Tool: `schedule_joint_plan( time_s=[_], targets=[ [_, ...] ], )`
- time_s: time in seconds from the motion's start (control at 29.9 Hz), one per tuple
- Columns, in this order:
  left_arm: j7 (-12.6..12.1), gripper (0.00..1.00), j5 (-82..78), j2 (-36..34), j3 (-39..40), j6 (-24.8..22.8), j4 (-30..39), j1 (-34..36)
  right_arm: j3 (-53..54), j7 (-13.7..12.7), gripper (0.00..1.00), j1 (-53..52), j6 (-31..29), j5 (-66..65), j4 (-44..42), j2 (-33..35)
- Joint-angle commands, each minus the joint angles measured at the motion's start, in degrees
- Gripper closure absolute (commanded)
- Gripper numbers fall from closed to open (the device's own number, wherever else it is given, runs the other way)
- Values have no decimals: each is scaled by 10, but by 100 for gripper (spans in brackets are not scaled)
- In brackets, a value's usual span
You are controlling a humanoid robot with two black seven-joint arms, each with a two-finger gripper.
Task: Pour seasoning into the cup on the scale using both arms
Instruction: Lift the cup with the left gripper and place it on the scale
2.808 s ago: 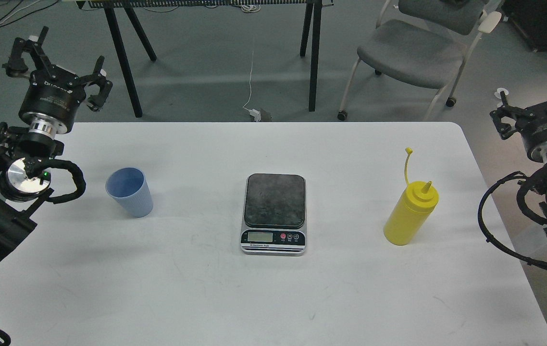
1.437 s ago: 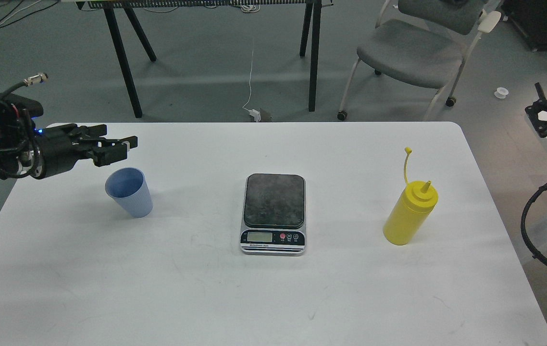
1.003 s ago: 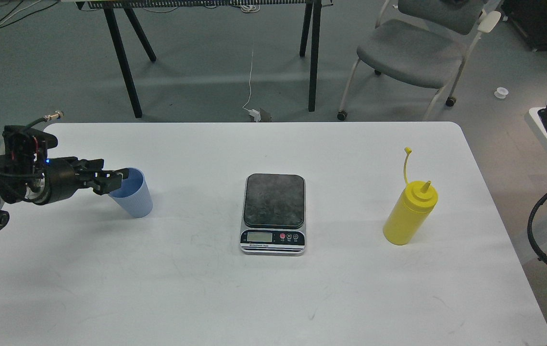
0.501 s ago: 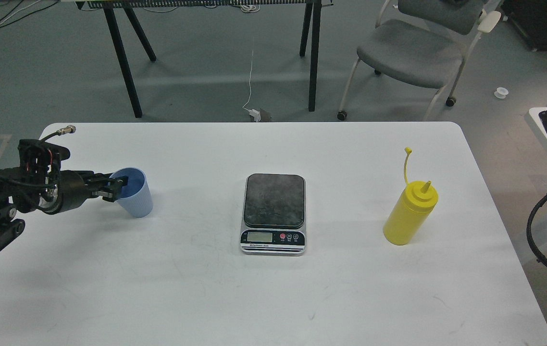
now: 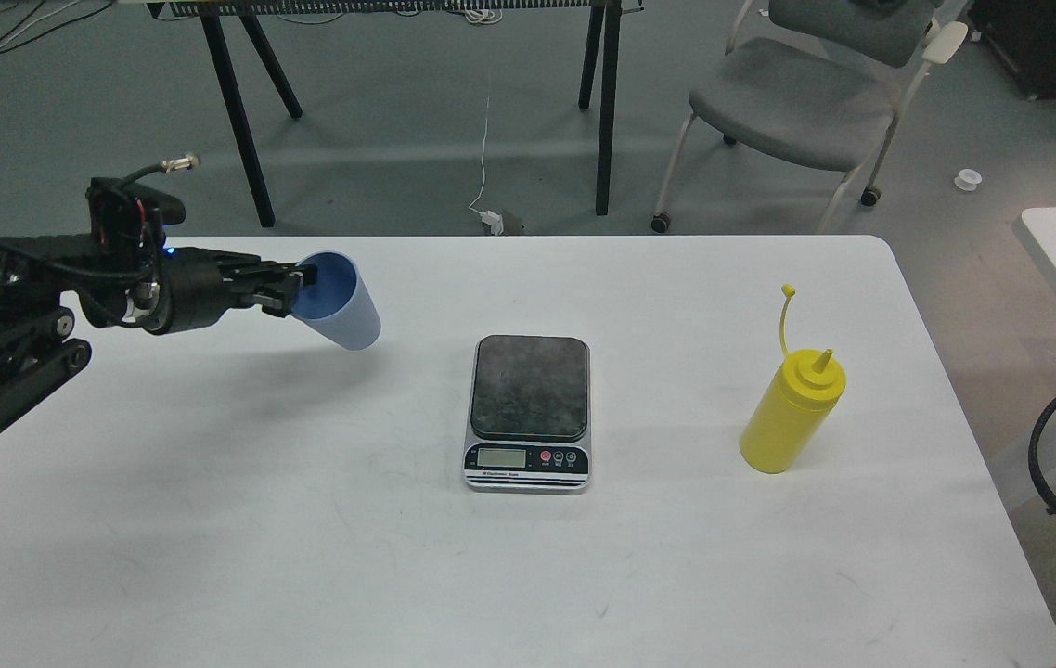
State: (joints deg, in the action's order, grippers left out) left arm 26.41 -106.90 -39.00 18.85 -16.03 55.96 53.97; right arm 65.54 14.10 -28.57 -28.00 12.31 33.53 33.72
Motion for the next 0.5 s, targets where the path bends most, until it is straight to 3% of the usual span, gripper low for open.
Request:
schedule_joint_plan(
  time_s=[0.0,0.23,0.47],
  targets=[
    [-31,96,-18,57,-33,-46,35,60,6,0,1,11,0,0,-2,2],
    [-54,95,-20,199,-131,-56,-20,115,6,7,1,18,0,0,-2,12],
    [-65,93,-15,253,-133,-53,-76,106,13,9,1,28,0,3,-2,14]
  ],
)
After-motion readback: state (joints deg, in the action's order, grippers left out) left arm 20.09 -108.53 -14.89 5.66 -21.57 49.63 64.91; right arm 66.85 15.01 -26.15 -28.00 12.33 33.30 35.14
